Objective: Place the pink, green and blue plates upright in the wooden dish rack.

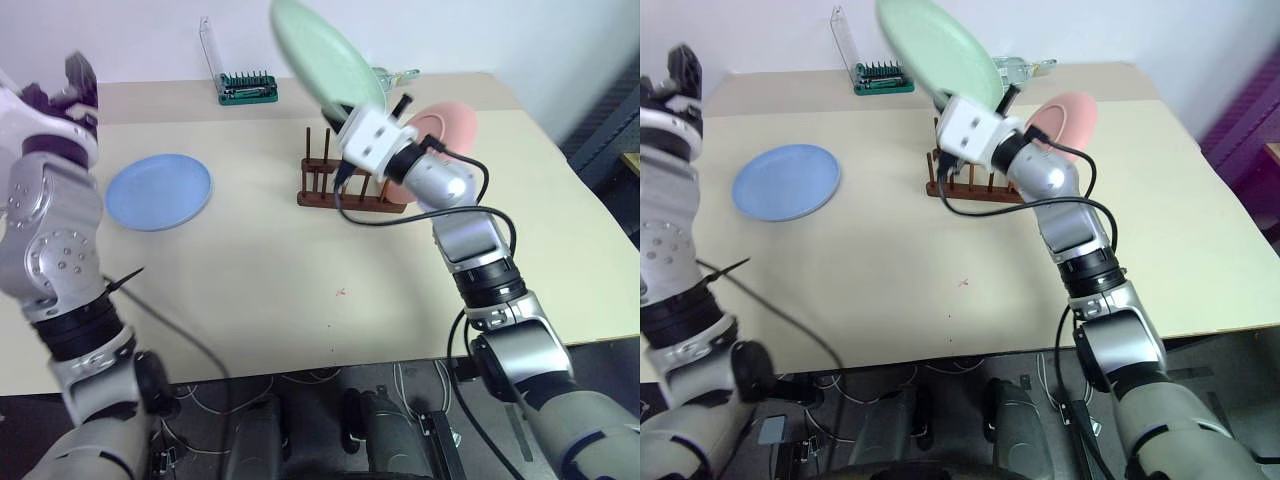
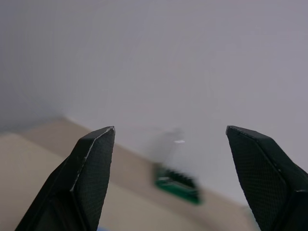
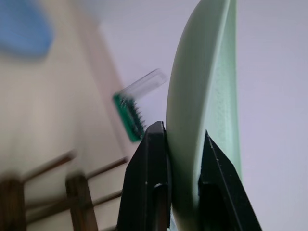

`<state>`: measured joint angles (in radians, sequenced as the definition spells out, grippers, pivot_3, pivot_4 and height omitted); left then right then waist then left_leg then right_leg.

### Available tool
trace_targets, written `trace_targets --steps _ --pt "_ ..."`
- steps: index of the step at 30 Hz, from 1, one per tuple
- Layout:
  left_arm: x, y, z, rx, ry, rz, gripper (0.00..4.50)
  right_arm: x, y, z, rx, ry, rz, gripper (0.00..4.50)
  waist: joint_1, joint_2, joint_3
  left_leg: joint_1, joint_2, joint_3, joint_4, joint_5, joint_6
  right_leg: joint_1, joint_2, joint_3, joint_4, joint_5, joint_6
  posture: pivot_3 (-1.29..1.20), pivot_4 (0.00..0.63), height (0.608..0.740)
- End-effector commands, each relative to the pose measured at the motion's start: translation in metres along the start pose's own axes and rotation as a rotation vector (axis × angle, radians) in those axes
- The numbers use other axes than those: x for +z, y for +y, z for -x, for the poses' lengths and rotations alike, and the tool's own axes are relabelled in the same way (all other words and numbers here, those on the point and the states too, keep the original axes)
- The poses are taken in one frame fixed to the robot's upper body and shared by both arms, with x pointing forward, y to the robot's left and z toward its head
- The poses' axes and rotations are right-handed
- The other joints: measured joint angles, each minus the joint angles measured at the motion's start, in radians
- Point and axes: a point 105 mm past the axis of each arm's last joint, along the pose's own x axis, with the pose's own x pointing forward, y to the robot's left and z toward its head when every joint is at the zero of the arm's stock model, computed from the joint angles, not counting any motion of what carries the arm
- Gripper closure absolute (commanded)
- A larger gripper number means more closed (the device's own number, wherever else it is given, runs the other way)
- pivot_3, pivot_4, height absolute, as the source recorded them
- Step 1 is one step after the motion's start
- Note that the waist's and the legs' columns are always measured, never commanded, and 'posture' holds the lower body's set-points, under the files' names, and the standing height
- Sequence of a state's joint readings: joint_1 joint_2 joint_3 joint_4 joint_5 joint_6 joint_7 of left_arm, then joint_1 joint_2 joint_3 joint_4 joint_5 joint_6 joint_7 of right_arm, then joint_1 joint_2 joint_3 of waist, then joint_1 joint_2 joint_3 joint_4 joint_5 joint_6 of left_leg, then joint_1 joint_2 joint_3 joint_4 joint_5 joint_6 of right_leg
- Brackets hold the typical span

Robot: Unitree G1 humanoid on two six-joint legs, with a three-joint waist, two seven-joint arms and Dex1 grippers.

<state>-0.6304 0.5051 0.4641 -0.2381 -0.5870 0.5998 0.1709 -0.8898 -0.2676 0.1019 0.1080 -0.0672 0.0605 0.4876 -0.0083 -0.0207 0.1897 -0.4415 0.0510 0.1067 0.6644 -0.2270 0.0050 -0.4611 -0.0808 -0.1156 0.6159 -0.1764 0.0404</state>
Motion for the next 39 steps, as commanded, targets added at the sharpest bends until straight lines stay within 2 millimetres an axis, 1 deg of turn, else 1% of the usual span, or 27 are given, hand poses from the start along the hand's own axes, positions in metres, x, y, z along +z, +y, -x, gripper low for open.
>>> trace_targets --steps 1,2,4,5,7,9,10,12,15,20,25,27,30,33,37,39 --pt "-0.039 -0.046 0.021 -0.319 0.118 -0.119 0.69 0.028 -0.031 0.012 -0.101 -0.082 -0.46 4.5 0.006 0.0 0.0 0.0 0.001 -0.001 0.001 0.0 0.0 0.001 0.0 0.0 0.0 0.0 0.0 0.0 0.15 0.73" --pt "-0.051 -0.054 0.029 -0.386 0.155 -0.138 0.69 0.029 -0.034 0.014 -0.107 -0.075 -0.549 4.5 0.014 0.0 0.0 0.0 0.001 -0.002 0.001 0.0 0.0 0.001 -0.001 0.0 0.0 0.0 0.0 0.0 0.15 0.73" --pt "-0.082 -0.076 0.055 -0.554 0.255 -0.147 0.69 0.026 -0.036 0.019 -0.119 -0.038 -0.74 4.5 0.02 0.0 0.0 0.0 0.001 -0.003 0.002 -0.001 0.0 0.001 -0.002 0.0 -0.002 0.0 -0.001 0.0 0.15 0.73" --pt "-0.09 -0.082 0.064 -0.602 0.274 -0.142 0.69 0.025 -0.036 0.02 -0.12 -0.016 -0.796 4.5 0.02 0.001 0.0 -0.001 0.001 -0.004 0.002 -0.001 0.0 0.001 -0.002 0.0 -0.002 -0.001 -0.004 0.0 0.15 0.73" --pt "-0.108 -0.097 0.088 -0.738 0.344 -0.124 0.69 0.015 -0.042 0.021 -0.195 0.029 -0.926 4.5 0.018 0.001 0.0 -0.001 0.001 -0.003 0.001 -0.002 0.0 -0.001 -0.003 0.0 -0.002 -0.001 -0.005 0.0 0.15 0.73" --pt "-0.124 -0.111 0.112 -0.875 0.412 -0.131 0.69 -0.001 -0.05 0.022 -0.287 0.089 -1.012 4.5 0.015 0.003 0.001 -0.002 0.002 -0.002 0.001 -0.002 0.0 -0.003 -0.002 0.0 -0.001 -0.001 -0.005 0.0 0.15 0.73" --pt "-0.129 -0.116 0.122 -0.93 0.433 -0.131 0.69 -0.008 -0.052 0.023 -0.318 0.113 -1.045 4.5 0.012 0.004 0.001 -0.002 0.002 -0.001 0.0 -0.002 0.001 -0.003 -0.002 0.001 -0.001 -0.001 -0.005 0.0 0.15 0.73" --pt "-0.133 -0.12 0.131 -0.984 0.451 -0.126 0.69 -0.014 -0.054 0.023 -0.342 0.137 -1.075 4.5 0.011 0.005 0.001 -0.002 0.002 -0.001 -0.001 -0.001 0.001 -0.004 -0.001 0.001 -0.001 -0.001 -0.005 0.0 0.15 0.73" --pt "-0.134 -0.123 0.135 -1.009 0.457 -0.106 0.69 -0.017 -0.055 0.021 -0.362 0.151 -1.093 4.5 0.004 0.006 0.002 -0.002 0.001 0.0 -0.001 -0.001 0.001 -0.004 0.0 0.001 -0.001 0.0 -0.004 0.0 0.15 0.73" --pt "-0.137 -0.121 0.132 -0.989 0.46 -0.109 0.69 -0.021 -0.055 0.017 -0.377 0.179 -1.113 4.5 -0.005 0.006 0.002 -0.002 0.001 -0.001 -0.001 -0.001 0.002 -0.004 0.0 0.001 -0.001 0.001 -0.002 0.0 0.15 0.73" --pt "-0.138 -0.121 0.134 -0.986 0.46 -0.108 0.69 -0.029 -0.055 0.014 -0.397 0.221 -1.134 4.5 -0.005 0.006 0.002 -0.002 0.001 -0.001 -0.001 -0.001 0.002 -0.004 0.0 0.001 -0.001 0.001 -0.002 0.0 0.15 0.73" --pt "-0.139 -0.121 0.135 -0.984 0.462 -0.107 0.69 -0.026 -0.059 0.013 -0.403 0.206 -1.131 4.5 -0.005 0.006 0.002 -0.002 0.001 -0.001 -0.001 -0.001 0.002 -0.004 0.0 0.001 -0.001 0.001 -0.002 0.0 0.15 0.73" --pt "-0.14 -0.121 0.135 -0.977 0.464 -0.099 0.69 -0.016 -0.067 0.011 -0.402 0.166 -1.092 4.5 -0.005 0.006 0.002 -0.002 0.001 -0.001 -0.001 -0.001 0.002 -0.004 0.0 0.001 -0.001 0.001 -0.002 0.0 0.15 0.73" --pt "-0.141 -0.123 0.137 -0.981 0.467 -0.099 0.69 -0.009 -0.069 0.009 -0.396 0.149 -1.095 4.5 -0.005 0.006 0.002 -0.002 0.001 -0.001 -0.001 -0.001 0.002 -0.004 0.0 0.001 -0.001 0.0 -0.002 0.0 0.15 0.73" --pt "-0.142 -0.124 0.137 -0.979 0.469 -0.09 0.69 0.005 -0.075 0.007 -0.384 0.1 -1.097 4.5 -0.005 0.007 0.002 -0.002 0.001 -0.001 -0.001 -0.001 0.002 -0.004 0.0 0.001 -0.001 0.0 -0.002 0.0 0.15 0.73" --pt "-0.142 -0.124 0.137 -0.978 0.469 -0.089 0.69 0.008 -0.075 0.006 -0.383 0.097 -1.098 4.5 -0.005 0.007 0.002 -0.002 0.001 -0.001 -0.001 -0.001 0.002 -0.004 0.0 0.001 -0.001 0.0 -0.002 0.0 0.15 0.73"
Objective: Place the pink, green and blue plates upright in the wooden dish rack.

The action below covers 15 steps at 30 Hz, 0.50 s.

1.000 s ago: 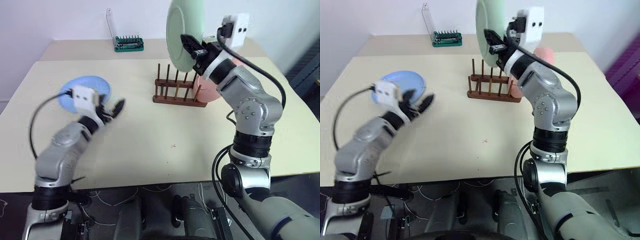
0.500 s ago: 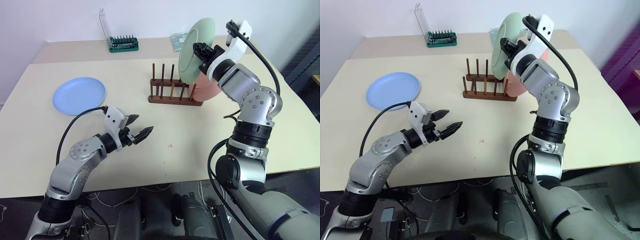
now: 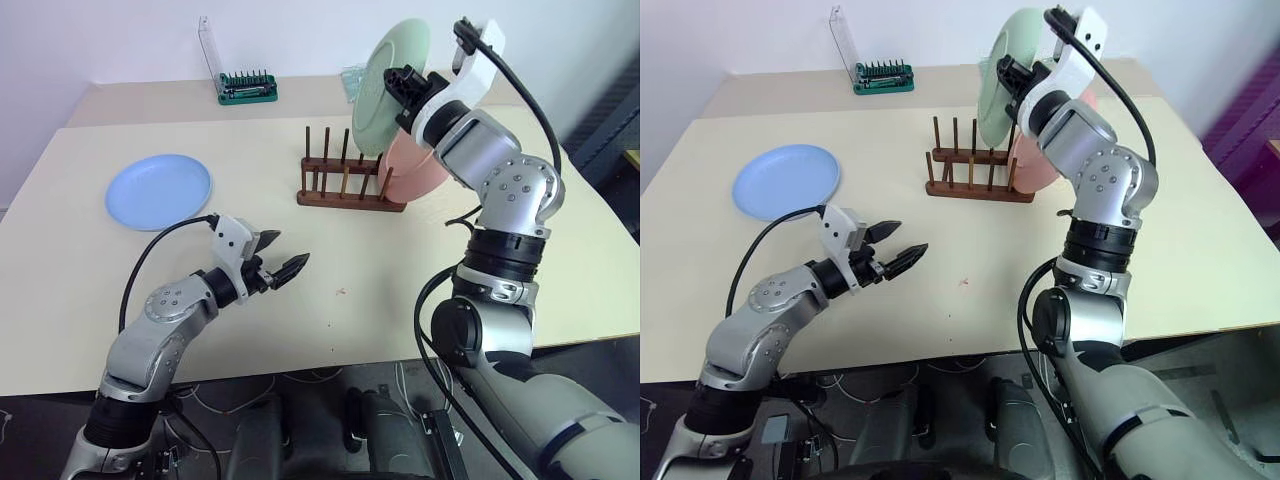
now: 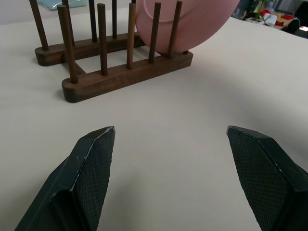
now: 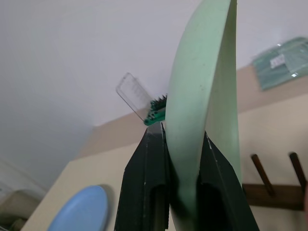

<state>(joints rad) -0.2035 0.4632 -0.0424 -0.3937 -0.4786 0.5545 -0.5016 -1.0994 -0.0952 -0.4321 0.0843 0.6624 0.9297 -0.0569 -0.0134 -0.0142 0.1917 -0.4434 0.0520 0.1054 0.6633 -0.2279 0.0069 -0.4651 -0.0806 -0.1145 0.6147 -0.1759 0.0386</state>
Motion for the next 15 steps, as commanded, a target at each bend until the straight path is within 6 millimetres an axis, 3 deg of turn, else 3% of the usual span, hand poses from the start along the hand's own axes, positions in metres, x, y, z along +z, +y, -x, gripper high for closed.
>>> trace_targets --steps 1,15 --pt "0.01 -0.002 0.002 -0.002 -0.04 -0.023 0.69 0.025 0.021 0.005 0.062 -0.08 0.015 4.5 0.0 0.0 0.0 0.0 0.0 0.0 0.0 0.0 0.0 0.0 0.0 0.0 0.0 0.0 0.0 0.0 0.15 0.73" --pt "0.01 0.0 -0.001 0.005 -0.045 -0.017 0.69 -0.012 0.001 -0.002 -0.058 0.03 -0.033 4.5 0.0 0.0 0.0 0.0 0.0 0.0 0.0 0.0 0.0 0.0 0.0 0.0 0.0 0.0 0.0 0.0 0.15 0.73"
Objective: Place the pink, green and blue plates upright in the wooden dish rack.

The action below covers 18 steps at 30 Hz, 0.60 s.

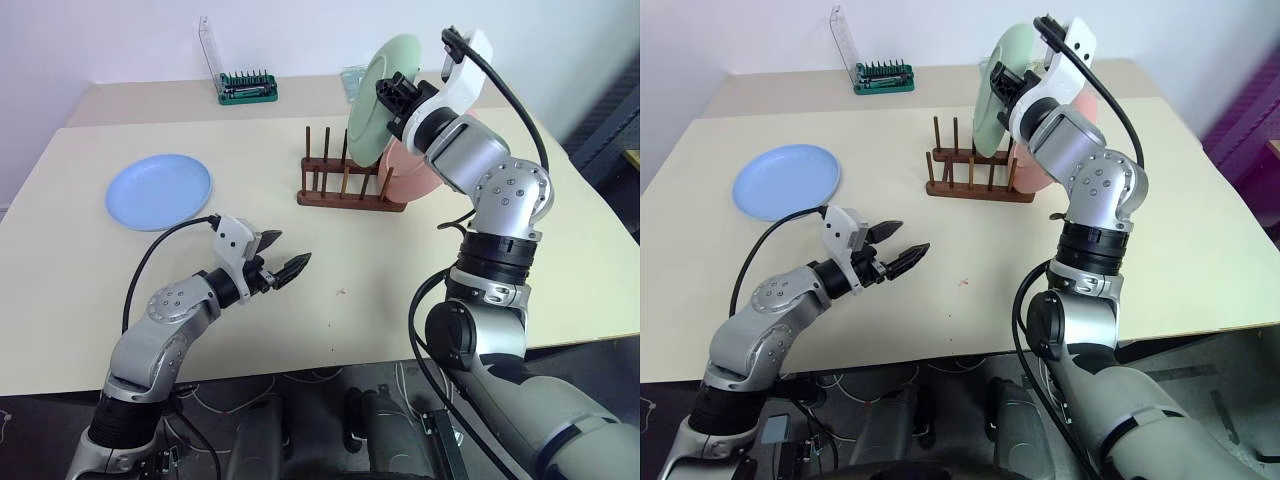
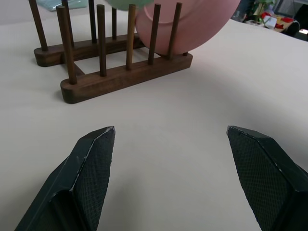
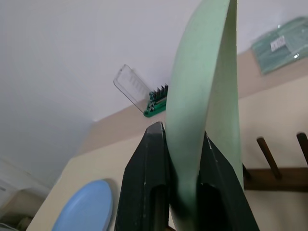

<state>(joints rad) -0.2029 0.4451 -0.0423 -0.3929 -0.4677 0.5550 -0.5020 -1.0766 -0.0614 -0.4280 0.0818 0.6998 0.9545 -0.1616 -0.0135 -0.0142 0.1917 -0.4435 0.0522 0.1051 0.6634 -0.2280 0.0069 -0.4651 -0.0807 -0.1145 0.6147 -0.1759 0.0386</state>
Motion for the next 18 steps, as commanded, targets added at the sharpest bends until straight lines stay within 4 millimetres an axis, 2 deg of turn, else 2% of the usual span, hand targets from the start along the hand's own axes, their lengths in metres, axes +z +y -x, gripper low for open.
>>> trace_targets --steps 1,5,10,13,18 --pt "0.011 0.002 0.0 0.002 -0.04 -0.023 0.69 0.004 0.004 -0.002 -0.004 -0.019 0.011 4.5 0.0 0.0 0.0 0.0 0.0 0.0 0.0 0.0 0.0 0.0 0.0 0.0 0.0 0.0 0.0 0.0 0.15 0.73" --pt "0.013 0.002 -0.001 0.003 -0.043 -0.022 0.69 -0.004 -0.004 -0.01 -0.035 0.006 0.018 4.5 0.0 0.0 0.0 0.0 0.0 0.0 0.0 0.0 0.0 0.0 0.0 0.0 0.0 0.0 0.0 0.0 0.15 0.73" --pt "0.014 0.002 0.0 0.01 -0.046 -0.027 0.63 -0.005 -0.004 -0.015 -0.03 0.006 0.054 2.21 0.0 0.0 0.0 0.0 0.0 0.0 0.0 0.0 0.0 0.0 0.0 0.0 0.0 0.0 0.0 0.0 0.15 0.73" --pt "0.014 0.0 0.002 0.012 -0.047 -0.028 0.63 0.003 0.004 -0.014 -0.006 -0.035 0.122 0.71 0.0 0.0 0.0 0.0 0.0 0.0 0.0 0.0 0.0 0.0 0.0 0.0 0.0 0.0 0.0 0.0 0.15 0.73" --pt "0.013 -0.002 0.002 0.01 -0.048 -0.027 0.63 0.02 0.015 -0.011 0.035 -0.111 0.289 0.71 0.0 0.0 0.0 0.0 0.0 0.0 0.0 0.0 0.0 0.0 0.0 0.0 0.0 -0.002 0.004 0.0 0.15 0.73"
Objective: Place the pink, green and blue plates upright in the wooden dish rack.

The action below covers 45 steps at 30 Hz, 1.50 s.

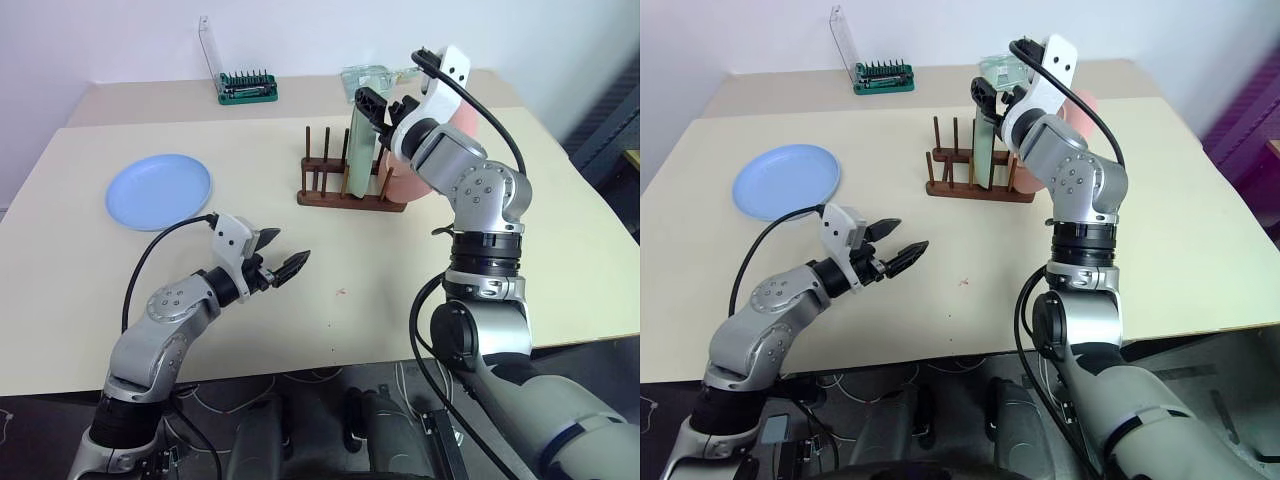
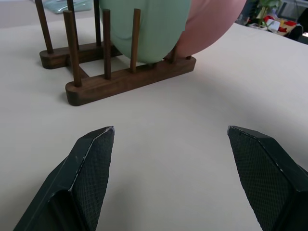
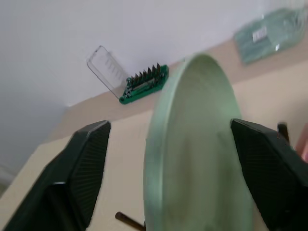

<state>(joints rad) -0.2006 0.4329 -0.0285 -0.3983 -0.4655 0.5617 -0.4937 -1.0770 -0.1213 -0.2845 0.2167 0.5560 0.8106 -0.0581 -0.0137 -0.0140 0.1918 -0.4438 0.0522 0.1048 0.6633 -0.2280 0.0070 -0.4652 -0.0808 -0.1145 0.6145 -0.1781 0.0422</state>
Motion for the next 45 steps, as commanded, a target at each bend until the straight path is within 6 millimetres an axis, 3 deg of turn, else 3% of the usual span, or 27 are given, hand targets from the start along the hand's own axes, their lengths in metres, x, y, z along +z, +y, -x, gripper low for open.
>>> trace_targets --steps 1,6,7,9,12,15,18,22,29,32,39,42,45 --pt "0.012 -0.004 0.001 -0.009 -0.04 -0.035 0.63 0.038 0.021 0.007 0.067 -0.148 0.165 0.71 0.0 0.0 0.0 0.0 0.0 0.0 0.0 0.0 0.0 0.0 0.0 0.0 0.0 0.0 0.0 0.0 0.15 0.73" --pt "0.015 0.003 0.001 0.016 -0.062 -0.023 0.63 0.074 0.035 0.02 0.103 -0.328 0.461 0.71 0.001 0.0 0.0 0.0 0.0 0.0 0.0 0.0 0.0 0.0 0.0 0.0 0.0 0.0 0.0 0.0 0.15 0.73" --pt "0.019 0.009 0.002 0.053 -0.084 -0.037 0.38 0.081 0.043 0.024 0.136 -0.371 0.515 0.68 0.001 0.0 0.0 0.0 0.0 0.0 0.0 0.0 0.0 0.0 0.0 0.0 0.0 0.0 0.0 0.0 0.15 0.73" --pt "0.03 0.056 0.007 0.317 -0.147 0.01 0.05 0.085 0.071 0.037 0.269 -0.448 0.697 0.67 0.002 0.0 0.0 0.0 0.0 0.0 0.0 0.0 0.0 0.0 0.0 0.0 0.0 0.0 0.001 0.0 0.15 0.73" --pt "0.039 0.137 0.041 0.804 -0.196 0.138 0.05 0.056 0.108 0.051 0.474 -0.457 0.932 0.67 -0.004 0.0 0.0 0.0 0.0 -0.001 0.001 0.0 0.0 0.0 0.001 0.0 0.0 0.0 0.001 0.0 0.15 0.73" --pt "0.032 0.174 0.069 1.062 -0.196 0.296 0.05 0.035 0.117 0.055 0.56 -0.439 0.955 0.67 -0.007 -0.001 0.0 0.001 0.001 -0.002 0.0 0.0 0.0 0.0 0.003 0.0 0.001 0.0 0.001 0.0 0.15 0.73" --pt "0.025 0.189 0.086 1.172 -0.201 0.434 0.05 0.021 0.121 0.057 0.595 -0.423 0.958 0.67 0.0 -0.001 0.0 0.001 0.0 -0.001 0.0 0.0 0.0 0.001 0.001 0.0 0.001 0.0 0.001 0.0 0.15 0.73" --pt "0.016 0.195 0.095 1.194 -0.203 0.623 0.05 0.007 0.124 0.058 0.63 -0.402 0.971 0.67 0.01 -0.005 0.001 -0.001 -0.001 -0.001 0.003 -0.001 0.001 0.001 -0.002 0.0 0.0 0.003 0.0 0.0 0.15 0.73" --pt "-0.006 0.203 0.085 1.122 -0.169 0.866 0.05 -0.001 0.12 0.059 0.638 -0.382 0.988 0.67 0.019 -0.006 0.001 0.001 -0.001 -0.002 0.004 -0.001 0.001 0.003 -0.001 -0.001 0.0 0.003 0.0 0.0 0.15 0.73" --pt "-0.013 0.207 0.078 1.11 -0.178 0.974 0.94 -0.011 0.119 0.062 0.674 -0.35 0.991 0.67 0.021 -0.006 0.001 0.001 -0.002 -0.001 0.003 -0.001 0.001 0.003 -0.001 -0.001 0.0 0.003 -0.001 0.0 0.15 0.73" --pt "-0.017 0.21 0.076 1.139 -0.167 0.997 4.46 -0.064 0.114 0.091 0.943 -0.092 1.01 0.67 0.023 -0.006 0.001 0.001 -0.002 -0.001 0.003 -0.001 0.001 0.004 -0.001 -0.001 0.0 0.003 -0.001 0.0 0.15 0.73" --pt "-0.015 0.209 0.073 1.122 -0.157 0.973 4.46 -0.08 0.106 0.095 0.973 0.002 1.031 0.67 0.023 -0.007 0.0 0.001 -0.002 -0.001 0.004 -0.001 0.001 0.004 -0.001 -0.001 0.0 0.003 -0.001 0.0 0.15 0.73" --pt "0.002 0.208 0.073 1.1 -0.189 0.885 4.46 -0.083 0.104 0.094 0.97 0.023 1.035 0.67 0.023 -0.007 0.0 0.001 -0.002 -0.001 0.004 -0.001 0.001 0.004 -0.001 -0.001 0.0 0.003 -0.001 0.0 0.15 0.73"
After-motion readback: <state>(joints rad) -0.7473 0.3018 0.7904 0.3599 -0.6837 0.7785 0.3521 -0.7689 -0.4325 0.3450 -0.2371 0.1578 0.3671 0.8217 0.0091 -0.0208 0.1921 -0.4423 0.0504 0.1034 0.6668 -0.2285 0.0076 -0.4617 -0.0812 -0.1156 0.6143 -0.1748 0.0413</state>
